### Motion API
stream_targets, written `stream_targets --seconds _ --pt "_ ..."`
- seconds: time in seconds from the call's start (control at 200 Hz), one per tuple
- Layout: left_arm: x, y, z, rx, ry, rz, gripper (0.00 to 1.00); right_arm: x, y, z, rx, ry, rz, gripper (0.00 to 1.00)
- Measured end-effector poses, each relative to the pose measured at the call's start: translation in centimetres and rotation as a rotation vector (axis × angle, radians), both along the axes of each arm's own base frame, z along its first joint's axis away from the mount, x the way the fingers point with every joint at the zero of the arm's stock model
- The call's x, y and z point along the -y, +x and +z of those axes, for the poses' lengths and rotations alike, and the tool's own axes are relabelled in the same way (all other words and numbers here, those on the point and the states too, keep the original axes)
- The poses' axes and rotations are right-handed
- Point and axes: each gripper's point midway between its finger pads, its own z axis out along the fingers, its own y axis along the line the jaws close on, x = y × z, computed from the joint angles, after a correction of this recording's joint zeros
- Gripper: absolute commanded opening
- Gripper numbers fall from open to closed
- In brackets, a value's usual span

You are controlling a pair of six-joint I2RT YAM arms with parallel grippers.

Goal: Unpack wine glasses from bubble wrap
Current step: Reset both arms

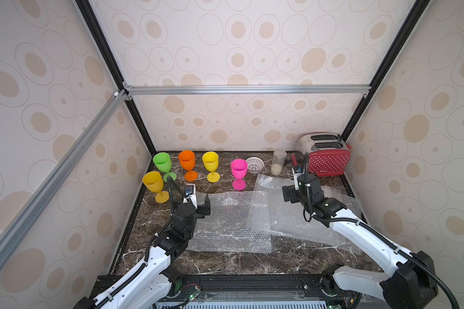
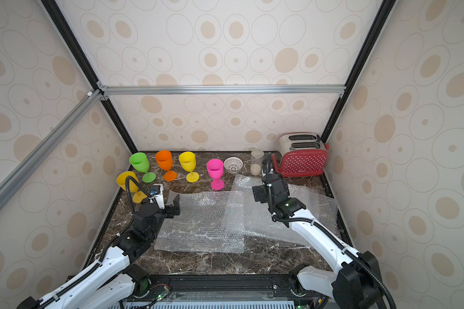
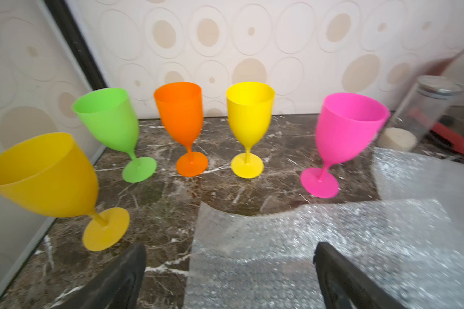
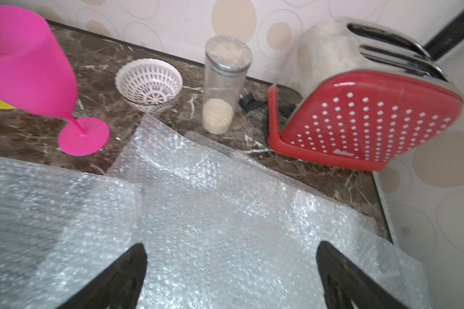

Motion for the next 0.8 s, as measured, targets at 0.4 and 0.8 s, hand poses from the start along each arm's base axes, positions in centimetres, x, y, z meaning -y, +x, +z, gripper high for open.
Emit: stream_targets --seconds 0.4,0.8 --pt "-8.4 2.0 -7.1 -0.007 0.07 0.216 0.98 10.1 -0.9 -5.2 0.072 -0.007 -0.32 1.0" --pt "-5.9 4.8 -8.4 0.113 0.113 0.036 0.98 9.7 1.2 -11.4 0.031 0.057 -0.229 1.0"
